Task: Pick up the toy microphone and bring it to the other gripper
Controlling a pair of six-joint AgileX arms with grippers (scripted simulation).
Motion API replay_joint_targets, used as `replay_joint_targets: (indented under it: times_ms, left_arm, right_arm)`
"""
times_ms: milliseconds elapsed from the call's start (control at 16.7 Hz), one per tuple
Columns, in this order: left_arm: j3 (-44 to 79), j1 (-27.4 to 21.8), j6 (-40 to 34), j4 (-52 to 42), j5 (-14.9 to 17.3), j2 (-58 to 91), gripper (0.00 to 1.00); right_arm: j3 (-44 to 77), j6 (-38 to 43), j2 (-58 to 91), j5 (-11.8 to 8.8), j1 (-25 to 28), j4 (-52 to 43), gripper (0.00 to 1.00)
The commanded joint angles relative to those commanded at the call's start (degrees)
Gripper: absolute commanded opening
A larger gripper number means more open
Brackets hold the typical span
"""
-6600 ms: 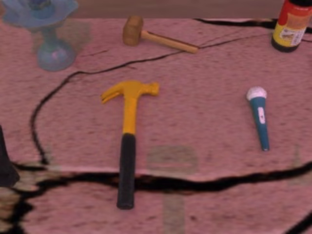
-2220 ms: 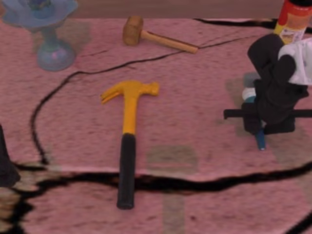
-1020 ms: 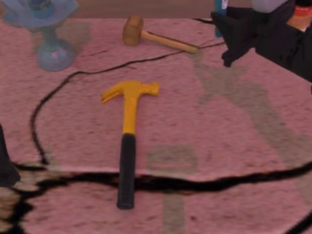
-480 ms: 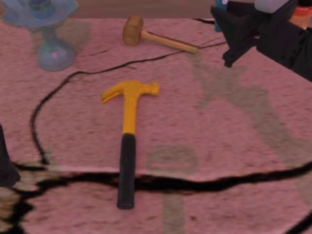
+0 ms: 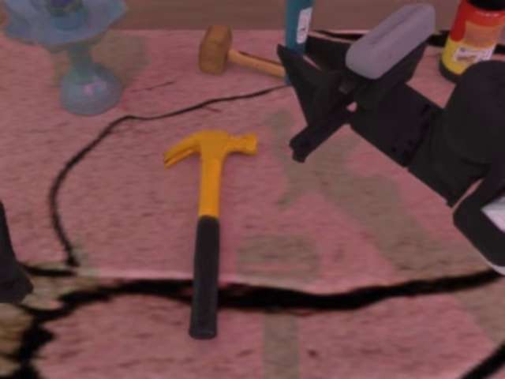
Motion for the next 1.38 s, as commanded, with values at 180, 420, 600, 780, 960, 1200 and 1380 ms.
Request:
replay_joint_targets:
  times_ms: [180,420,600,780,960,1200,1380]
  left_arm:
    - [0.0,0.0,0.0,0.0,0.0,0.0,1.0]
    - [0.0,0.0,0.0,0.0,0.0,0.0,1.0]
    - [0.0,0.0,0.0,0.0,0.0,0.0,1.0]
    - [0.05,-0.03,0.01,0.03,0.08,0.08,1.0]
    - [2.51,-1.23,0.49,1.29,3.28,3.81,1.0]
    - [10.5,-4.3,1.67,5.67,12.42,17.0,1.0]
    - [18.83,-7.11,2.74,10.59,20.98,30.7,1.0]
  right_arm:
    - [-1.22,0.15,-0.64,2.51,2.54,1.83,0.0]
    - [-1.05,0.23,-0.41,2.32,2.36,1.73,0.0]
    - [-1.22,0.15,-0.64,2.51,2.54,1.83,0.0]
    - [-1.22,0.15,-0.64,2.51,2.54,1.83,0.0]
    - [-1.22,0.15,-0.64,2.51,2.54,1.83,0.0]
    - [-1.22,0.15,-0.64,2.51,2.54,1.83,0.0]
    - [-1.22,0.15,-0.64,2.51,2.54,1.83,0.0]
